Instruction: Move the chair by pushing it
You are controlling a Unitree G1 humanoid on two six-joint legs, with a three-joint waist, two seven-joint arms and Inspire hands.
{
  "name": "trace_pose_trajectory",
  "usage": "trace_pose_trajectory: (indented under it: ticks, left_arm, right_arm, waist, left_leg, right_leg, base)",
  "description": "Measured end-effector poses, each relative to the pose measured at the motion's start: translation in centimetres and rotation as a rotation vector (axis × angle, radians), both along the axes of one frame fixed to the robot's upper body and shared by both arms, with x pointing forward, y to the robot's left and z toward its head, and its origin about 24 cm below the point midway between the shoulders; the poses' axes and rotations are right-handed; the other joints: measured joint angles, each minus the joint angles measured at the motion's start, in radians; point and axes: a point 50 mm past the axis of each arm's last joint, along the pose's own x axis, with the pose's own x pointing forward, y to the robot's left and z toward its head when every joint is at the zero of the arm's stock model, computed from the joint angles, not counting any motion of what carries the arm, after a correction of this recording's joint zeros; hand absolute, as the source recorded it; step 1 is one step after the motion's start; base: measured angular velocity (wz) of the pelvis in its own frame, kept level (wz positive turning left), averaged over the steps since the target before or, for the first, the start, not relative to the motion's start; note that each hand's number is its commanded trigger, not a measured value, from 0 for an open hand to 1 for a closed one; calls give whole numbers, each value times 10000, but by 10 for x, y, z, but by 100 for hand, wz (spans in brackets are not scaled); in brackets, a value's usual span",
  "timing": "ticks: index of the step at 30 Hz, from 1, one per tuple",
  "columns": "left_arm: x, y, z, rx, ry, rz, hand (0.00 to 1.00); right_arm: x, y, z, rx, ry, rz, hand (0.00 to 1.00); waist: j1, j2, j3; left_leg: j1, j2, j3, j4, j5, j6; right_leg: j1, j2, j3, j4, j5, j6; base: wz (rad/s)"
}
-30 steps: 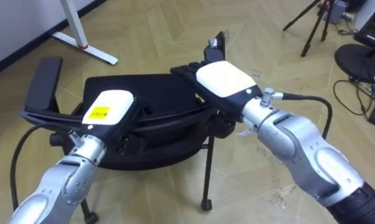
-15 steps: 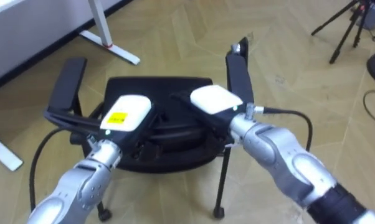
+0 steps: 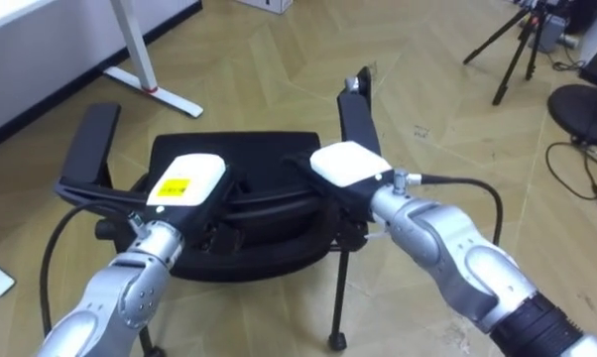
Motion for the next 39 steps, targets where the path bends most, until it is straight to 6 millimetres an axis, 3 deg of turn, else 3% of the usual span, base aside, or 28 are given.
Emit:
trace_pose_trajectory:
  ticks: [9, 21, 22, 26, 35, 39]
  left_arm:
    - [-3, -1, -5, -32, 185, 69, 100]
    - [-5, -3, -7, -203, 285, 176, 100]
    - [-5, -3, -7, -205, 284, 175, 100]
    - [-6, -3, -8, -217, 320, 190, 100]
    - [-6, -4, -9, -286, 324, 114, 100]
    - [-9, -9, -9, -353, 323, -336, 100]
  right_arm:
    - [-2, -7, -12, 204, -342, -354, 0]
    - [-5, -8, -13, 24, -476, -150, 0]
    - [-5, -8, -13, 29, -478, -129, 26]
    - [-5, -8, -13, 21, -474, -117, 100]
    - [-5, -8, -13, -43, -576, -128, 100]
    - [-3, -12, -13, -36, -644, -346, 100]
  waist:
    - [-84, 78, -49]
    - [-114, 233, -59]
    - [-114, 235, -60]
    - [-113, 273, -41]
    - [-114, 309, -53]
    - [75, 326, -62]
  left_leg:
    - [139, -8, 76, 9, 0, 0]
    - [138, -4, 260, -13, -1, 2]
    - [143, -1, 298, -13, -1, 2]
    - [219, 2, 357, -17, -1, 2]
    - [219, 3, 363, -55, -3, 5]
    - [238, -29, 396, -42, -1, 7]
  right_leg:
    - [204, -7, -11, -88, -12, 17]
    - [246, -16, -3, -90, -25, 36]
    - [248, -15, 4, -91, -25, 36]
    - [308, -16, 17, -100, -29, 43]
    - [320, -18, 3, -121, -37, 53]
    - [354, -52, 7, -157, -58, 88]
  base:
    - [1]
    - [0]
    - [0]
    - [0]
    - [0]
    - [5]
